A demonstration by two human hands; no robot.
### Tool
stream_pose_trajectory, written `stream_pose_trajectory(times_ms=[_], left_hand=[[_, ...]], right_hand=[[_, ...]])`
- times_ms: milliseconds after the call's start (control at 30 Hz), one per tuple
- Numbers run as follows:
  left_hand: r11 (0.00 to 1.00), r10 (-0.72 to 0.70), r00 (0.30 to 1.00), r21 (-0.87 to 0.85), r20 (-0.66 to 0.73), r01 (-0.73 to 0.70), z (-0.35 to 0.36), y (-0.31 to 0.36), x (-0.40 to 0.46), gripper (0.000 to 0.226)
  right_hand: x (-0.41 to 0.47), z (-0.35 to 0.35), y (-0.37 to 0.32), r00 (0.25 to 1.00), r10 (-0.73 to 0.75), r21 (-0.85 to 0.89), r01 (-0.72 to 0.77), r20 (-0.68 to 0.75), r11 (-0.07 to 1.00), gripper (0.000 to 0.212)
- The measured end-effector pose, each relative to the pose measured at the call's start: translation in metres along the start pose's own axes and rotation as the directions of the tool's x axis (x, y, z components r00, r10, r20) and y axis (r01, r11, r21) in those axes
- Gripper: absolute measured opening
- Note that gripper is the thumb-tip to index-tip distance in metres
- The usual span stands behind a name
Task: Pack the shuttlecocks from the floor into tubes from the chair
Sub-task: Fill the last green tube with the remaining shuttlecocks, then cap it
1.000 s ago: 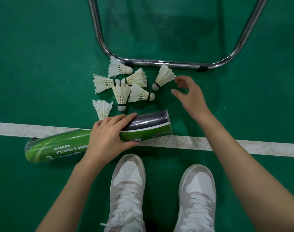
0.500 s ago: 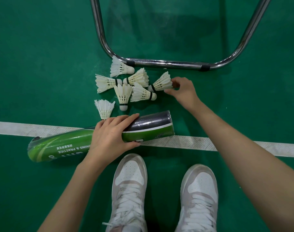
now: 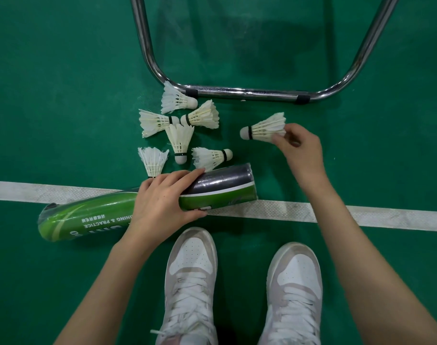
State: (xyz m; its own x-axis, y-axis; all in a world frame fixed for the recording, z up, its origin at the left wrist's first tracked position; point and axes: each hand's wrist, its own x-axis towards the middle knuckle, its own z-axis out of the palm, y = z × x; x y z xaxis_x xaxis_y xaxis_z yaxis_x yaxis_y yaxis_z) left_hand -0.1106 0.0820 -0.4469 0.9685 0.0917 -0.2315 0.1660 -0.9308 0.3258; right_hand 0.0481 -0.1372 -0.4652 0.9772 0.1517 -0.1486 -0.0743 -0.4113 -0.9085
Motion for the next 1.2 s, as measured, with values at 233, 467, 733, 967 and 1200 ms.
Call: stream_pose_trajectory(times_ms=[233, 467, 733, 967, 1200], left_hand=[[1.000, -0.008, 1.000, 0.001, -0.012, 0.008, -0.001, 0.002, 0.001, 0.084], [1.000, -0.013, 1.000, 0.002, -0.018, 0.013, -0.002, 0.005, 0.000, 0.084], [1.000, -0.001, 1.000, 0.003, -0.031, 0.002, 0.001, 0.004, -0.001, 0.083], [1.000, 0.003, 1.000, 0.006, -0.022, -0.003, 0.001, 0.003, -0.002, 0.084], [1.000, 0.015, 1.000, 0.005, -0.020, -0.015, 0.003, 0.003, -0.003, 0.085]], right_hand=[[-0.051, -0.034, -0.008, 0.998, 0.054, 0.175, -0.046, -0.041, 0.984, 0.025], [-0.081, -0.025, -0.013, 0.995, 0.085, 0.186, -0.095, 0.061, 0.978, 0.023], [-0.095, 0.003, -0.022, 0.959, 0.132, 0.294, -0.205, 0.249, 0.934, 0.010], [-0.102, 0.027, -0.021, 0.968, 0.147, 0.231, -0.193, 0.202, 0.954, 0.038], [-0.102, 0.030, -0.019, 0.967, 0.171, 0.149, -0.201, 0.190, 0.968, 0.038]])
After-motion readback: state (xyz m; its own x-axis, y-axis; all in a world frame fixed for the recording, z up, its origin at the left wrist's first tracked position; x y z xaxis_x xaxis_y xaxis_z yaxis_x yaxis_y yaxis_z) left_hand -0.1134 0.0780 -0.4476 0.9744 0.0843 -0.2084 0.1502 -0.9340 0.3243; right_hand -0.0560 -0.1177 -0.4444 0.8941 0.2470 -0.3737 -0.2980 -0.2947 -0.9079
